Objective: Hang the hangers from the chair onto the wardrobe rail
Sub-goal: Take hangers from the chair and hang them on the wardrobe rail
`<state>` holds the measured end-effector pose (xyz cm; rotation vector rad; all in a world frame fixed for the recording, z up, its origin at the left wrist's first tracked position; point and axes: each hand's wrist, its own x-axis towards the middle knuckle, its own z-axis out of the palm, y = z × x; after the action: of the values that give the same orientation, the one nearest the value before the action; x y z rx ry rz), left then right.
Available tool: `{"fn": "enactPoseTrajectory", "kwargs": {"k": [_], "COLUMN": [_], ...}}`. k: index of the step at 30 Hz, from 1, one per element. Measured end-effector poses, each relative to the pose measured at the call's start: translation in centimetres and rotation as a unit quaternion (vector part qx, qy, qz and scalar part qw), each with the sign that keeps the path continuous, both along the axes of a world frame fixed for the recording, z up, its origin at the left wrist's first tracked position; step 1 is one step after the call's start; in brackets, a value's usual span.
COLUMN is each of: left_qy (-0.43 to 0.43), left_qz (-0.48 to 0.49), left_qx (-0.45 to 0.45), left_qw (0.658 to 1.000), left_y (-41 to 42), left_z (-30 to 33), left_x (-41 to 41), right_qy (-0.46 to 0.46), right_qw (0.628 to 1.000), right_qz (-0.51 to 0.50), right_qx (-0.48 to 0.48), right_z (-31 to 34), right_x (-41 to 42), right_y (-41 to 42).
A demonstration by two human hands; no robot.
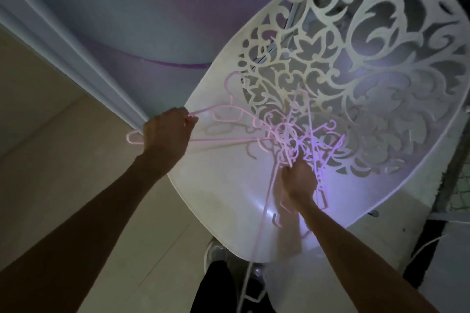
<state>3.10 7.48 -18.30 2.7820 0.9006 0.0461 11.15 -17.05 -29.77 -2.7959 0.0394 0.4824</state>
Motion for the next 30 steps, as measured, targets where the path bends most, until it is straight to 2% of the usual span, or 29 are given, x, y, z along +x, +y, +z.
{"fn": "enactPoseTrajectory", "kwargs": {"k": [3,5,10,15,19,25,28,30], "left_qy": [-0.005,-0.006,0.018,0.07,0.064,0.03,0.034,0.033], "left_qz": [-0.038,-0.033,-0.015,-0.009,0.012,-0.037,-0.008,0.014], "left_qx": [0.077,0.097,0.056,-0.032,-0.111,-0.001,-0.021,-0.029], "left_qw": [0.996,0.995,0.998,0.997,0.992,0.999,0.999,0.999], "left_y": [0.8,1.0,0.1,0.2,0.0,0.0,1.8,3.6], "left_z": [0.8,1.3,2.1,1.6,2.2,4.9,5.5,5.7], "left_x": [2.1,3.8,5.5,2.1,-0.2,-0.8,-0.9,-1.0], "right_qy": [0.016,0.038,0.055,0.057,0.086,0.153,0.161,0.122], "right_qw": [0.999,0.997,0.991,0.974,0.974,0.962,0.974,0.99], "right_qz": [-0.014,-0.02,0.0,-0.01,0.008,-0.012,-0.02,0.009], "right_qx": [0.03,0.058,0.125,0.217,0.207,0.225,0.158,0.076], "right_z": [0.3,0.9,2.7,4.6,5.8,6.5,6.0,6.3], "right_x": [0.2,0.6,1.7,3.0,3.8,4.7,4.5,4.2], "right_y": [-0.3,-0.4,-1.8,-3.0,-3.6,0.3,2.5,3.2]}}
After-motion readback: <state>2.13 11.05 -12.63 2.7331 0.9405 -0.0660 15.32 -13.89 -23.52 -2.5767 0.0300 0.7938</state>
